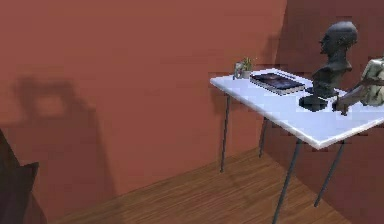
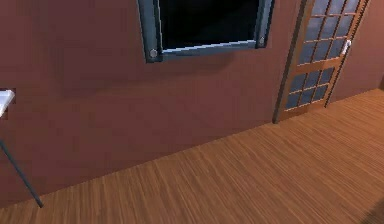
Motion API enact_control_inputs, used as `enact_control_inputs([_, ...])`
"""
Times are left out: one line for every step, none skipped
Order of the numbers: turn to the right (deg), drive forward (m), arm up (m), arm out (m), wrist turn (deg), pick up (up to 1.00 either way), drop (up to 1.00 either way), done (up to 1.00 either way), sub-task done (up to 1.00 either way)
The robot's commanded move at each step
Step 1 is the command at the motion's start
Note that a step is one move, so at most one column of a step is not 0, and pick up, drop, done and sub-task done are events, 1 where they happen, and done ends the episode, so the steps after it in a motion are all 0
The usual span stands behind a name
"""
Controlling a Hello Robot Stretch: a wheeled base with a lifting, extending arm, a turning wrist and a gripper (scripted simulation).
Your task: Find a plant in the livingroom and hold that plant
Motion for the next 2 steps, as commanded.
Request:
enact_control_inputs([0.0, 0.7, 0.0, 0.0, 0.0, 0.0, 0.0, 0.0, 0.0])
enact_control_inputs([-45.0, 0.0, 0.0, 0.0, 0.0, 0.0, 0.0, 0.0, 0.0])
